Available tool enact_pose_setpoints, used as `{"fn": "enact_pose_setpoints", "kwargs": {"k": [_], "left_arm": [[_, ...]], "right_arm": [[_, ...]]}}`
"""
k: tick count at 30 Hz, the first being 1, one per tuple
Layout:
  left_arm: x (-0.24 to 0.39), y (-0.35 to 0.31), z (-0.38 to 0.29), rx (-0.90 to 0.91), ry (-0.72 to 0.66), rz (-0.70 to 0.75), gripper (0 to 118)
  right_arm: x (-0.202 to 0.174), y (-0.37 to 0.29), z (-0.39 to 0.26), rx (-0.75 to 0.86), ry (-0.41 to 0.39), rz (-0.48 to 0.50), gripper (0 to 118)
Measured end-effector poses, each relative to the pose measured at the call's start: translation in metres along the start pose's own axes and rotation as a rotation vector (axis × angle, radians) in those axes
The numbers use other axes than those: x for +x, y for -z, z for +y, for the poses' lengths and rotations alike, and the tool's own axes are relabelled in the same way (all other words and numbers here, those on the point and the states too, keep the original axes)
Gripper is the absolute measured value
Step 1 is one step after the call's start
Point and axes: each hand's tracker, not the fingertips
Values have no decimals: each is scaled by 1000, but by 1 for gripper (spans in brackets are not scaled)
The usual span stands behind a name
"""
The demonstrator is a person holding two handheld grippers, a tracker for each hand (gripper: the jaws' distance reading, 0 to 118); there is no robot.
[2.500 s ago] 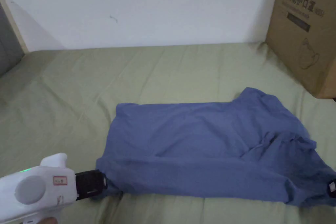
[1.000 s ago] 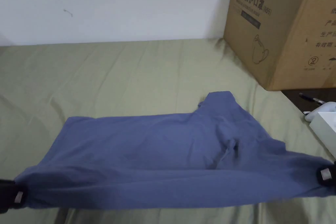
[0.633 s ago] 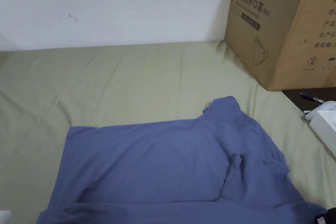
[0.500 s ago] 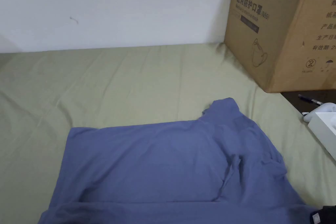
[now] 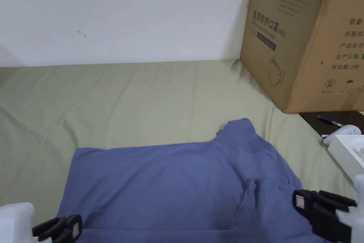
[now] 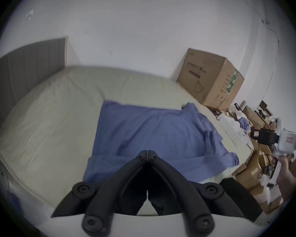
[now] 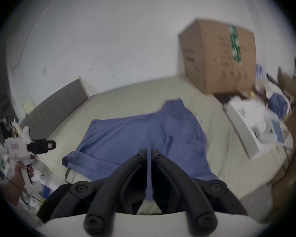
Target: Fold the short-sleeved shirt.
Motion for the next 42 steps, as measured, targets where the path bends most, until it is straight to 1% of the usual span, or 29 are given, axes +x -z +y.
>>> {"fn": "enact_pose_setpoints", "kwargs": {"k": [1,2,3,4,5,8,11,12,13,15,16,17,18,19,20,21,22,24,26,27,29,31,32,34,35,37,38,40,42], "left_arm": [[6,0,-2,13,-1,-47,0],[11,1,-3,20,-5,-84,0],[22,-2,-4,30,-7,-79,0],[25,-1,0,42,-2,-69,0],[26,0,7,52,2,-69,0],[14,22,58,25,-20,-89,0],[-24,89,121,-129,-116,14,0],[-43,120,138,-171,-175,85,0],[-59,149,151,-205,-178,148,0],[-79,206,172,-312,-143,126,0],[-90,232,179,-359,-139,144,3],[-101,259,182,-417,-132,154,20],[-109,281,184,-456,-112,157,66],[-118,299,183,-481,-107,150,103],[-125,318,181,-522,-93,147,118],[-131,334,178,-539,-88,159,113],[-134,342,176,-515,-80,175,113],[-136,355,171,-526,-60,200,113],[-143,372,167,-546,-61,236,113],[-152,391,165,-576,-76,239,113],[-154,400,158,-643,-90,227,113],[-152,401,153,-620,-59,213,110],[-148,398,151,-611,-6,218,109],[-142,391,147,-622,62,216,92],[-123,377,141,-617,98,234,79],[-113,366,143,-591,116,200,18],[-108,362,144,-569,118,196,2],[-113,367,147,-569,112,190,2],[-110,368,144,-594,108,187,2]], "right_arm": [[-9,2,0,8,10,55,1],[-20,3,0,16,39,107,0],[-27,5,1,22,74,137,0],[-31,7,4,17,97,155,0],[-35,10,8,11,103,172,0],[-38,18,18,7,88,189,0],[-32,34,21,-13,86,195,0],[-30,41,20,-20,88,186,0],[-27,49,19,-31,92,180,0],[-18,67,14,-59,99,162,0],[-16,74,12,-73,102,154,0],[-14,81,11,-94,112,152,0],[-10,89,9,-119,129,153,0],[-8,95,8,-142,145,154,0],[-6,100,7,-167,156,160,0],[-4,106,6,-184,162,167,0],[-1,109,4,-189,167,177,0],[2,113,1,-197,209,239,0],[1,118,1,-206,197,247,0],[-1,121,1,-210,191,244,0],[-2,130,1,-223,192,254,0],[-3,137,0,-224,202,269,0],[-4,140,-1,-223,203,268,0],[-5,145,-4,-227,208,265,0],[-5,147,-6,-231,214,264,0],[-6,148,-9,-240,223,268,0],[-7,148,-10,-241,224,267,0],[-5,146,-6,-230,221,255,0],[11,147,10,-147,251,254,0]]}}
